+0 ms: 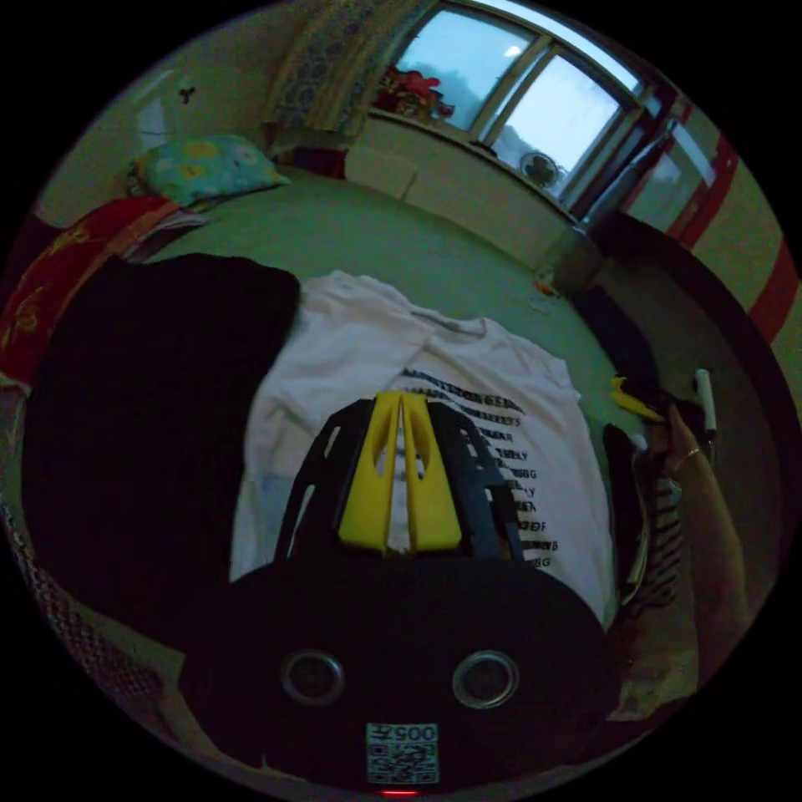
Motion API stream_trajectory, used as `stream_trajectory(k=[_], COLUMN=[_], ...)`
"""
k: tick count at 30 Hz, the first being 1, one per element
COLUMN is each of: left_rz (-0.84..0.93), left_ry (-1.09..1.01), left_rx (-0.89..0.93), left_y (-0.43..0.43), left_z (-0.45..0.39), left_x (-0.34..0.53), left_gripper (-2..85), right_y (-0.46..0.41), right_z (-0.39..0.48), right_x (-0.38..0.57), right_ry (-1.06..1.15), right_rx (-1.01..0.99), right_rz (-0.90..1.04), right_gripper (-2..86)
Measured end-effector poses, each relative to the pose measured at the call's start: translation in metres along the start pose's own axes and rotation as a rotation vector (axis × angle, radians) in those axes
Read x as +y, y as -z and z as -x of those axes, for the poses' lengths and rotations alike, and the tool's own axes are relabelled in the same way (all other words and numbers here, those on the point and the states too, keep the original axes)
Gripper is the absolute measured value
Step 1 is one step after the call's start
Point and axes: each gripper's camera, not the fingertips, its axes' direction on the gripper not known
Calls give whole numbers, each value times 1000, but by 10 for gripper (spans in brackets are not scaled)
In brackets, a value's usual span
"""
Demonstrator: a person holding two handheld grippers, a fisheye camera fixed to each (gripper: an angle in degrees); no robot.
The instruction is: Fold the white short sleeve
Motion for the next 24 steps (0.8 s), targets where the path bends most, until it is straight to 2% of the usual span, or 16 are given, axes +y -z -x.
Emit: stream_trajectory(k=[6,12,20,24], left_rz=[60,97,154,175], left_ry=[-111,-104,-175,-184], left_rx=[-18,11,13,33], left_y=[-53,-92,-139,-162], left_z=[-51,-73,-113,-130], left_x=[-3,-4,-2,0], left_gripper=[-6,-6,-7,-7], right_y=[-13,-10,75,85], right_z=[-32,-32,-5,-1], right_x=[-25,-31,-46,-46], right_ry=[-99,-26,145,163], right_rx=[14,17,353,413], right_rz=[46,81,-180,-122], right_gripper=[95,4,-5,20])
